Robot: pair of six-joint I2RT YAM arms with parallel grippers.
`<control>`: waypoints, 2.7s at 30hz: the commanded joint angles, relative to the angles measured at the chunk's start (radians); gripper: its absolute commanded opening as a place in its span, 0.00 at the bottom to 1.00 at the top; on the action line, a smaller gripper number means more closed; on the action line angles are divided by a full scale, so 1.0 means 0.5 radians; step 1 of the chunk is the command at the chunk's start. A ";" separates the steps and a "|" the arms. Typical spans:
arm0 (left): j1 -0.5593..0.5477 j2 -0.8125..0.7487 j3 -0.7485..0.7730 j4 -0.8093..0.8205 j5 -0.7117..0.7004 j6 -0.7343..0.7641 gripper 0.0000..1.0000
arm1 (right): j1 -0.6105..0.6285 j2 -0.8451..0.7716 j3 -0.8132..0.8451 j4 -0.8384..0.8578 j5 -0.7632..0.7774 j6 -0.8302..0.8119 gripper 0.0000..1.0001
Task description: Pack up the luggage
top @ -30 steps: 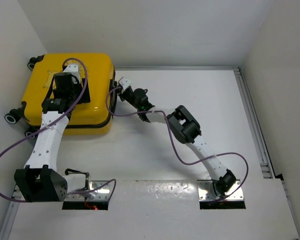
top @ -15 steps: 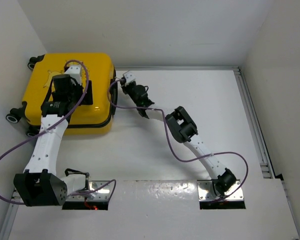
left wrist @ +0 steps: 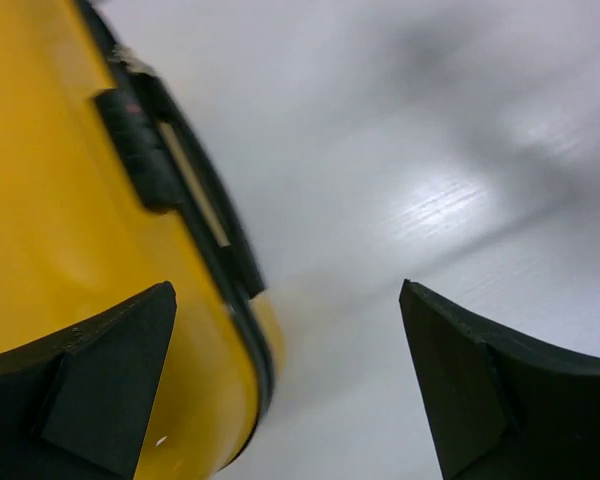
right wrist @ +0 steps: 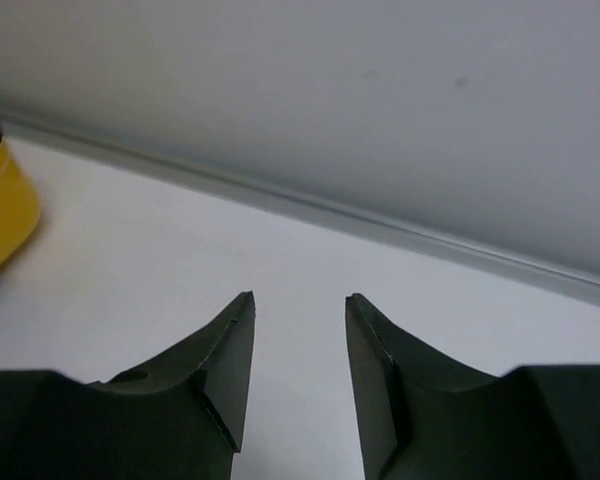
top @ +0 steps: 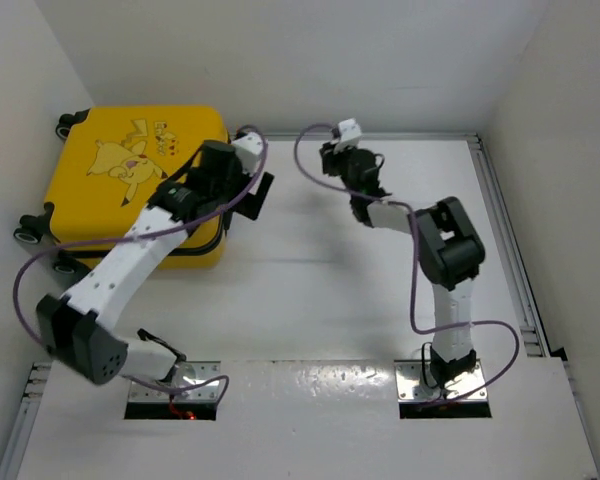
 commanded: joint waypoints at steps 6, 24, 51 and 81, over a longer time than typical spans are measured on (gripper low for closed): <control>-0.163 0.700 0.383 -0.105 -0.528 -0.342 1.00 | -0.491 -0.433 0.003 -1.122 -0.540 0.400 0.45; -0.157 1.664 0.850 -0.185 -1.673 -0.630 1.00 | -0.724 -0.642 -0.310 -1.181 -0.762 0.462 0.42; 0.012 2.250 1.110 -0.249 -1.006 -0.833 0.66 | -0.865 -0.685 -0.371 -1.212 -0.740 0.404 0.40; -0.988 1.965 0.789 0.272 -0.069 0.293 0.00 | -1.218 -1.084 -0.773 -1.221 -0.872 0.339 0.32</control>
